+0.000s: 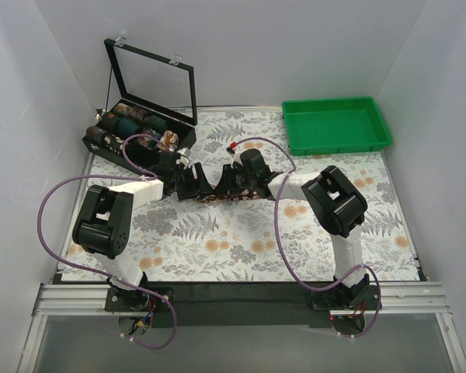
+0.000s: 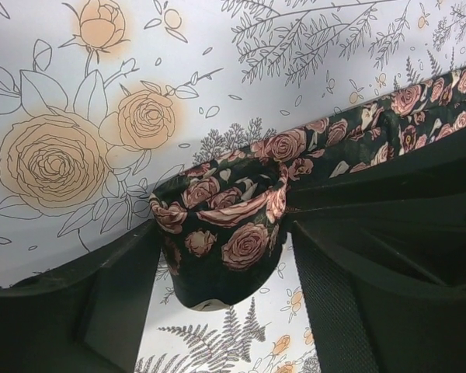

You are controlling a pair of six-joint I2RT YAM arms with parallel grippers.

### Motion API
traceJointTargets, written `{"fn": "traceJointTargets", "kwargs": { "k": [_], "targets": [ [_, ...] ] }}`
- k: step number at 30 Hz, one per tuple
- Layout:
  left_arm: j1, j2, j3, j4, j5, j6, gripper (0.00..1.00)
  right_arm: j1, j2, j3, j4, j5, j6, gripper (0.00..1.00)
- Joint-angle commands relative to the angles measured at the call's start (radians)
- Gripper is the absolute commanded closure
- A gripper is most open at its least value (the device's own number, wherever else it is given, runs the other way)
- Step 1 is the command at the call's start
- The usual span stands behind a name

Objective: Roll the ties
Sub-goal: Roll the tie

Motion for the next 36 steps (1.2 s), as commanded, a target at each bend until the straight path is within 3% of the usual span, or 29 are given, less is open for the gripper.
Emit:
{"fn": "traceJointTargets", "kwargs": {
  "k": [1,12,15,19,22,26,33,36],
  "targets": [
    [-0.008,0.004,-0.025,-0.019,0.004,0.02,0.39,-0.006,0.014,-0.017,0.044,-0.019,0.014,0.78],
    [-0.02,-0.005,-0.02,-0.034,-0.004,0.031,0.68,-0.018,-0.035,-0.041,0.056,-0.013,0.011,0.74],
    [-0.023,-0.016,-0.015,-0.056,-0.016,0.034,0.73,-0.032,-0.075,-0.063,0.056,-0.035,-0.001,0.65],
    [-0.026,-0.053,-0.008,-0.099,-0.033,0.04,0.83,-0.055,-0.187,-0.127,0.053,-0.015,-0.03,0.42],
    [-0.026,-0.073,0.018,-0.181,-0.062,0.06,0.89,-0.089,-0.282,-0.208,0.047,-0.004,-0.043,0.34],
    [-0.028,-0.087,0.06,-0.324,-0.153,0.126,0.94,-0.12,-0.411,-0.282,-0.046,0.062,-0.113,0.22],
    [-0.048,-0.119,0.107,-0.514,-0.467,0.175,0.94,-0.14,-0.645,-0.385,-0.293,0.252,-0.239,0.02],
    [-0.057,-0.107,0.142,-0.577,-0.605,0.173,0.93,-0.144,-0.699,-0.417,-0.35,0.324,-0.273,0.02]
  ]
}}
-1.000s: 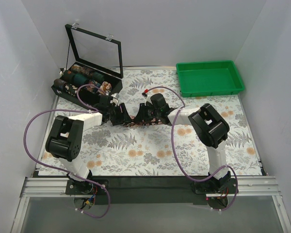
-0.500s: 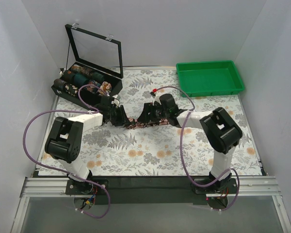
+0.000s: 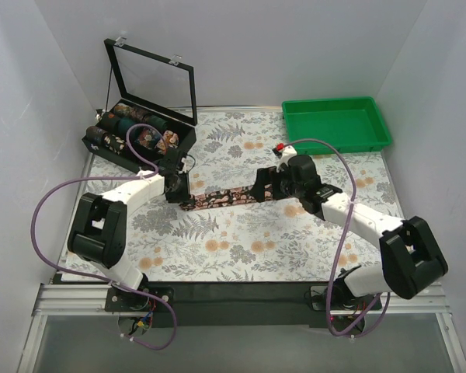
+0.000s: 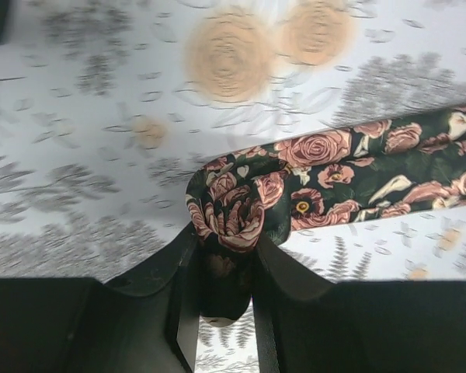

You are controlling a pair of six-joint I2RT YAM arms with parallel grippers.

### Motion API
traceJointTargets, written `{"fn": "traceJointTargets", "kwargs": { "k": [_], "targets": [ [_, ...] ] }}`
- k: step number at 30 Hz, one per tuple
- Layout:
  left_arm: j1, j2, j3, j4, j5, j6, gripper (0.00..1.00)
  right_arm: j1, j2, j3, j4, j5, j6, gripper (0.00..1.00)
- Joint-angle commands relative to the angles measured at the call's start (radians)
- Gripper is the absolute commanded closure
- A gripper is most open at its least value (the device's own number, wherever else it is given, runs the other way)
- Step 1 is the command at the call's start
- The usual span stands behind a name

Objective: Roll the ties
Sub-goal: Roll the tie

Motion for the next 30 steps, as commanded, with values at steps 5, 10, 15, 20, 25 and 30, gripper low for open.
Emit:
{"fn": "traceJointTargets", "kwargs": {
  "k": [5,10,15,20,25,30],
  "targets": [
    [-0.057,0.028,0.103,-0.257,-0.494,0.018,0.87,-0.009,-0.157,-0.071,-0.184,0.185,-0.12,0.02],
    [-0.12,0.113,0.2,-0.388,-0.653,-0.042,0.83,-0.01,-0.202,-0.117,-0.185,0.2,-0.118,0.02],
    [-0.175,0.197,0.252,-0.468,-0.773,-0.08,0.78,-0.013,-0.219,-0.131,-0.185,0.198,-0.11,0.02],
    [-0.215,0.266,0.315,-0.527,-0.807,-0.137,0.75,-0.013,-0.214,-0.133,-0.185,0.18,-0.094,0.01],
    [-0.267,0.33,0.376,-0.574,-0.822,-0.184,0.66,-0.013,-0.213,-0.14,-0.184,0.177,-0.089,0.02],
    [-0.301,0.404,0.427,-0.613,-0.828,-0.217,0.6,-0.015,-0.222,-0.146,-0.184,0.169,-0.084,0.02]
  ]
}}
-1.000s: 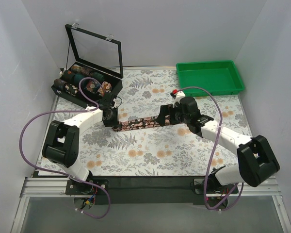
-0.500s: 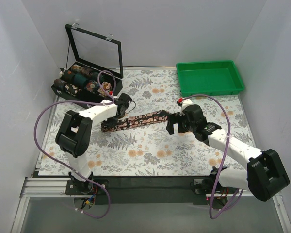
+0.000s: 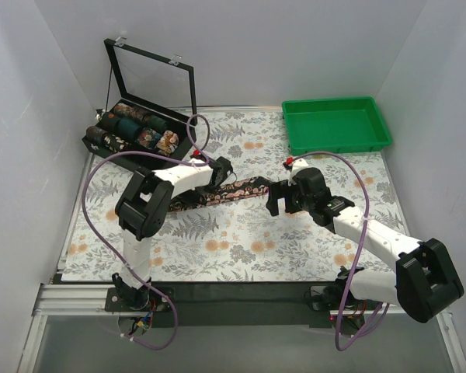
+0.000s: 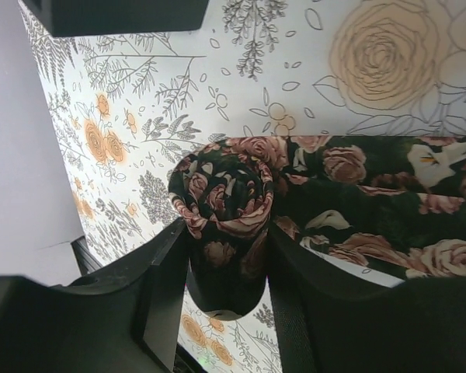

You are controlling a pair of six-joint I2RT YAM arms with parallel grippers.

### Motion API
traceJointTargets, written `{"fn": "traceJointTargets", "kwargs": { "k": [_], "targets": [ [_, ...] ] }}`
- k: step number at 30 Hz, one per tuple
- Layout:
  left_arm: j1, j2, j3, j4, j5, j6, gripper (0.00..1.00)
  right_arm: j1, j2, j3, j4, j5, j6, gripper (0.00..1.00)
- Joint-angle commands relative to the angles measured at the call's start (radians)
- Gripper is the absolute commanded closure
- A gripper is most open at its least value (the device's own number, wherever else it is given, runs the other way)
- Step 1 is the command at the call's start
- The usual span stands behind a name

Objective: Roll the ties
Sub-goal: Roll the tie

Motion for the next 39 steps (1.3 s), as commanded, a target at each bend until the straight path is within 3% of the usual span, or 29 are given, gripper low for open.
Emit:
{"fn": "traceJointTargets", "kwargs": {
  "k": [1,14,28,35,39],
  "targets": [
    [-0.022,0.029,0.055,-0.05,-0.042,-0.061,0.6,-0.004,-0.029,-0.015,0.012,-0.005,0.009,0.02],
    [-0.093,0.096,0.197,-0.107,-0.013,-0.09,0.5,-0.004,-0.028,-0.022,0.025,-0.022,0.018,0.02],
    [-0.104,0.075,0.197,-0.055,0.068,-0.087,0.48,-0.004,-0.043,-0.039,0.033,-0.02,0.032,0.02],
    [-0.108,-0.084,0.233,0.002,0.146,-0.061,0.44,-0.004,-0.06,-0.038,0.032,-0.02,0.031,0.02],
    [-0.098,-0.236,0.13,0.181,0.234,-0.031,0.38,-0.006,-0.078,-0.038,0.032,-0.022,0.014,0.02]
  ]
}}
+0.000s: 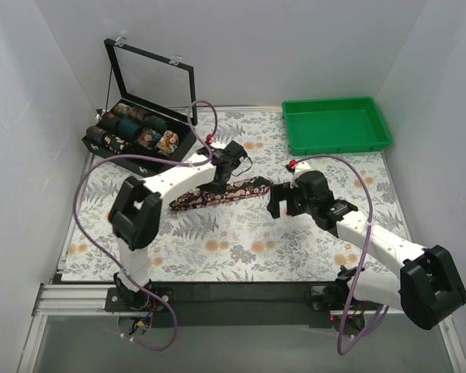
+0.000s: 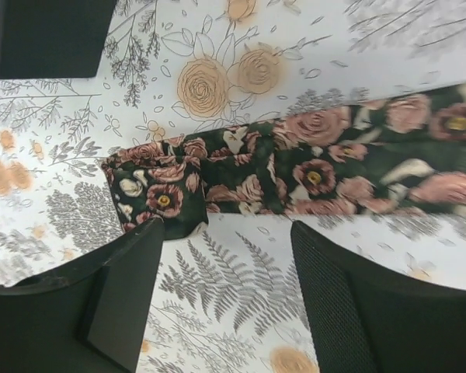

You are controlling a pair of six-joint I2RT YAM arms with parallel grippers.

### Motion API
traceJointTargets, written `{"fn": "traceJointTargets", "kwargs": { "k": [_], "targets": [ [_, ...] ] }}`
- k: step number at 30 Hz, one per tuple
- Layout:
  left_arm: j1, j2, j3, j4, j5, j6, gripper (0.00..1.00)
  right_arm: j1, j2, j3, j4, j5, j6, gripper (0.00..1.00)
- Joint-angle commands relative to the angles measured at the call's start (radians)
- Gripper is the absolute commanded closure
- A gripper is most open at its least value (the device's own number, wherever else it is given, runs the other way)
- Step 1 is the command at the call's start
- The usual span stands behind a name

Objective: Roll the ties
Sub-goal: Roll the tie

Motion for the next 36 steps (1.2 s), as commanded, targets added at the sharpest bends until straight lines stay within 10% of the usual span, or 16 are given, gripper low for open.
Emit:
{"fn": "traceJointTargets", "kwargs": {
  "k": [1,10,17,36],
  "targets": [
    [0.01,-0.261,-0.078,0.184,0.105,0.021,0.35,-0.003,-0.035,-0.002,0.034,-0.045,-0.025,0.02],
    [0.378,-0.722,-0.598,0.62,0.562,0.012,0.29,-0.005,-0.034,0.03,0.034,-0.143,-0.097,0.02],
    [0.644,-0.793,-0.78,0.692,0.745,0.052,0.3,-0.003,0.006,0.053,0.055,-0.205,-0.1,0.02],
    [0.682,-0.63,-0.874,0.809,0.97,0.142,0.34,-0.003,0.029,0.022,0.106,-0.286,-0.122,0.02]
  ]
}}
